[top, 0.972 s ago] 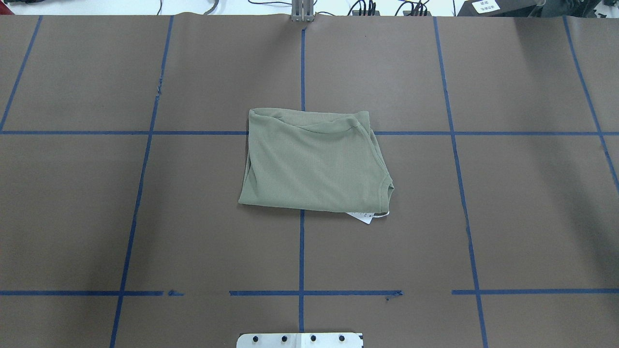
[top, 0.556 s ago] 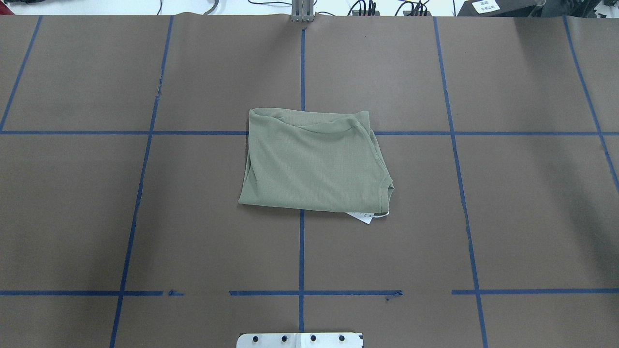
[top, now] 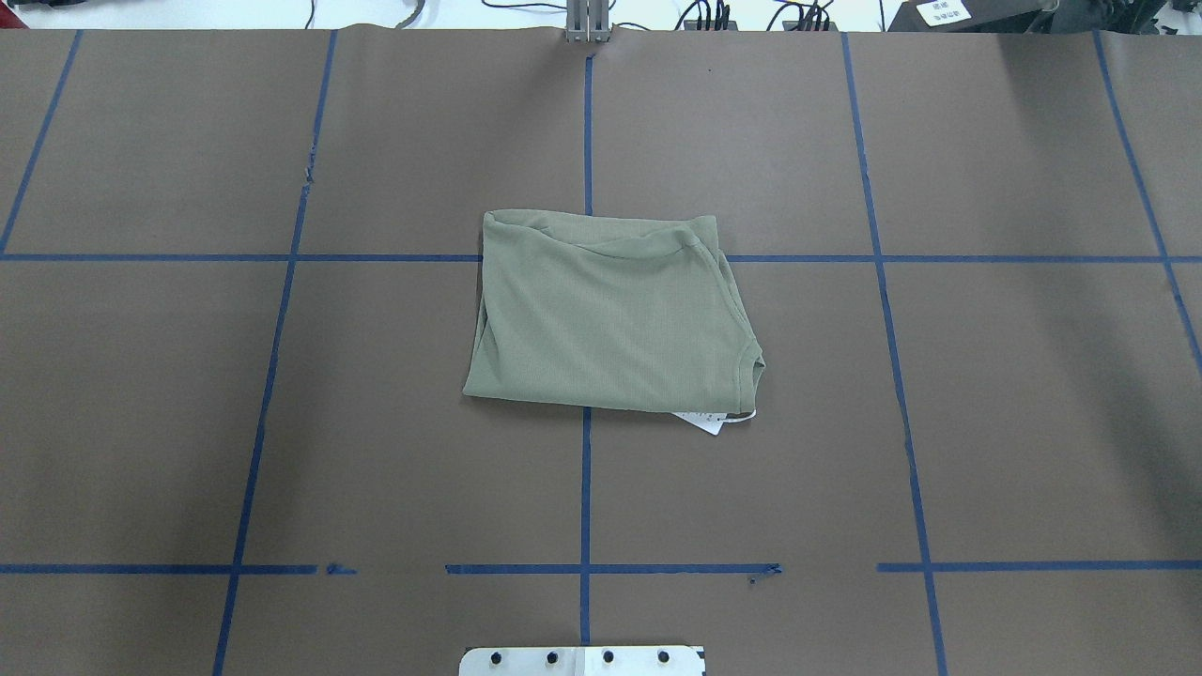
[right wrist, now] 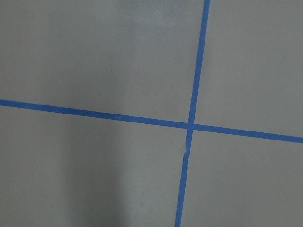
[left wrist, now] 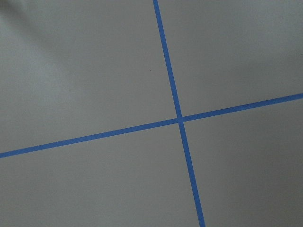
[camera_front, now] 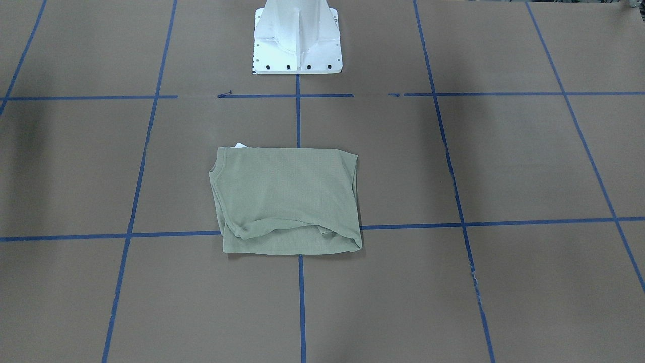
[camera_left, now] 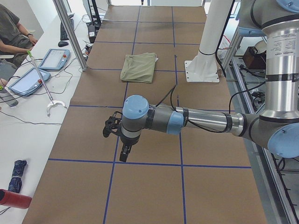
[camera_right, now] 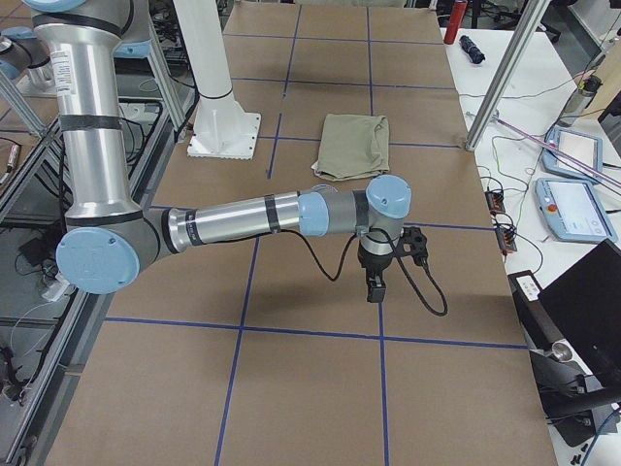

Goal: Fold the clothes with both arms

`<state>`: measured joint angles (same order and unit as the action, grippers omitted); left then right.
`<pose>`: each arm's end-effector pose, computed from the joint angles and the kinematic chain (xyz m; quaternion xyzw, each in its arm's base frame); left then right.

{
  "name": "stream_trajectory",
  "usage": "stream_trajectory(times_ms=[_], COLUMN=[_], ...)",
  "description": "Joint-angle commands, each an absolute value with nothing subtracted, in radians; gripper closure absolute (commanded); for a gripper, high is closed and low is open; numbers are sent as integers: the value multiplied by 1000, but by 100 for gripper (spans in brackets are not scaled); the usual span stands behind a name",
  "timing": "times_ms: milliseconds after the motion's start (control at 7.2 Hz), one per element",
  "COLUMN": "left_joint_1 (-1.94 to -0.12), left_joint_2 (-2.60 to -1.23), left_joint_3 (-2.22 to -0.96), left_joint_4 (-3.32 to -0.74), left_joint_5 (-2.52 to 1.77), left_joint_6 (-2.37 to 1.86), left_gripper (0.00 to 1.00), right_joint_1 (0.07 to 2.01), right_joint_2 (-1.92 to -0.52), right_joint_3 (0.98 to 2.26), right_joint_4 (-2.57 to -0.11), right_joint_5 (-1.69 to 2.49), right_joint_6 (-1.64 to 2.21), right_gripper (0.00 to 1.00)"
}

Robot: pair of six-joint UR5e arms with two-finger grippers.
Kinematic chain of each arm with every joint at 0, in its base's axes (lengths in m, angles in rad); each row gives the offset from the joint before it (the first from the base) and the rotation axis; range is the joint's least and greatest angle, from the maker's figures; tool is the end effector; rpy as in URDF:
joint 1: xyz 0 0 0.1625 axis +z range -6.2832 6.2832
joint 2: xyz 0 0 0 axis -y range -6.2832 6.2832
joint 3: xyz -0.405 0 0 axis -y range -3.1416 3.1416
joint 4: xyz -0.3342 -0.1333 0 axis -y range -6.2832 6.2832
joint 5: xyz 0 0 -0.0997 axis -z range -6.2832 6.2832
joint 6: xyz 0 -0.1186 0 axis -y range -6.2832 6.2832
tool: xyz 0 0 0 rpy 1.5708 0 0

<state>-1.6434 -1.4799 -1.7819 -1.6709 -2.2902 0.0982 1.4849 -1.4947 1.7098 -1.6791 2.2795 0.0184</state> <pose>-0.0849 -0.4067 0.5910 0.1324 0.3398 0.0506 0.9298 0.0159 -0.4691 0.5739 0.0319 -0.3486 -0.0501 0.9354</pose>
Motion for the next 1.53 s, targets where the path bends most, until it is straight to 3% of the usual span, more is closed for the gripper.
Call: stream_trajectory(times_ms=[0, 1389], left_joint_1=[-1644, -1644], left_joint_2=[-1480, -1479], left_joint_3=[-1782, -1776], left_joint_4=[-1669, -1664], left_joint_5=[-2290, -2338], left_joint_6=[98, 98], left_gripper=[0, 0], right_joint_1=[1485, 1486], right_joint_2=[-1496, -1503], right_joint_3=[1715, 1710], right_joint_4=[-1678, -1684], right_joint_5=[2281, 2286], right_joint_6=[18, 20], right_gripper=[0, 0])
